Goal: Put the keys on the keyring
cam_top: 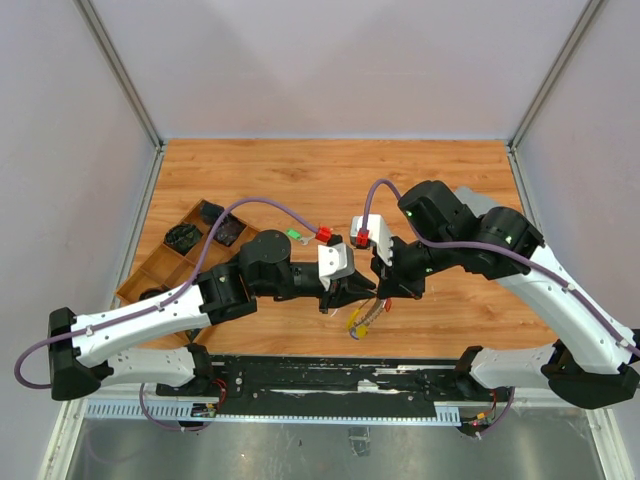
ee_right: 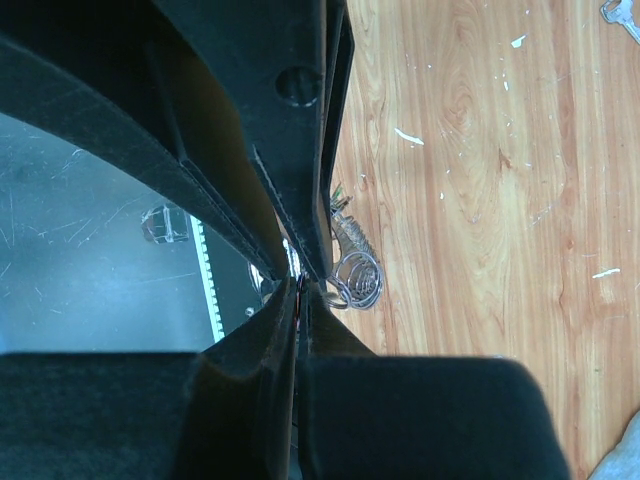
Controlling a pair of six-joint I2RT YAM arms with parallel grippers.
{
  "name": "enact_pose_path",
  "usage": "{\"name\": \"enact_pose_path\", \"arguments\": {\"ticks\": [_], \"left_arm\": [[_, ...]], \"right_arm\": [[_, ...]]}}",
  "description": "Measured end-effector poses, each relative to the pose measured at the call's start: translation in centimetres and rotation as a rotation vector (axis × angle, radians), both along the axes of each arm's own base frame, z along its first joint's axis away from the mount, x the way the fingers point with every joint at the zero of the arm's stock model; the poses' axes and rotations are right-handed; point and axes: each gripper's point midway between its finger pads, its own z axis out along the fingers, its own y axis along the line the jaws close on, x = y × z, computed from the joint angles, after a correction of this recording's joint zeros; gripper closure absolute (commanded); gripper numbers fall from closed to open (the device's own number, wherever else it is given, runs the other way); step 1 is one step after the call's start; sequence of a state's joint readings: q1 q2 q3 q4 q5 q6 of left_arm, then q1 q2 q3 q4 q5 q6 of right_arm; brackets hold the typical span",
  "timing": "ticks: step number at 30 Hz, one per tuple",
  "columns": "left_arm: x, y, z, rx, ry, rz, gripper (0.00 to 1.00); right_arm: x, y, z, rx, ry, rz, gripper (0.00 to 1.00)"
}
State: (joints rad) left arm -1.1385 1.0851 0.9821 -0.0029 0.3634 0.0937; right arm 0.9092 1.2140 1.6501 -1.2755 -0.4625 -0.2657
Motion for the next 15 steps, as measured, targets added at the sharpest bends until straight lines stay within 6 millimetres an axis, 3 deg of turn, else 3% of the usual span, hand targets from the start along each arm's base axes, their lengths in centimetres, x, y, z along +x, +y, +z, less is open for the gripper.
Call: {"name": "enact_pose_path", "arguments": {"ticks": [5,9,15], "left_arm": [[-0.20,-0.06,-0.06,0.002,-0.003,-0.009,0.70],[-0.25,-0.08,-0.18,0.006,-0.005,-0.013,0.72],[-0.26,-0.11,-0.28,0.009,-0.009,-0.016,0.89]], "right_arm": [[0.02,0.05,0.09,0.005,-0.001,-0.002,1.00],[0.08,0.13,0.21,0.011,-0.006,-0.003,0.99],[0.09,0.14,0.29,0.015,-0.007,-0.006,0.99]]}}
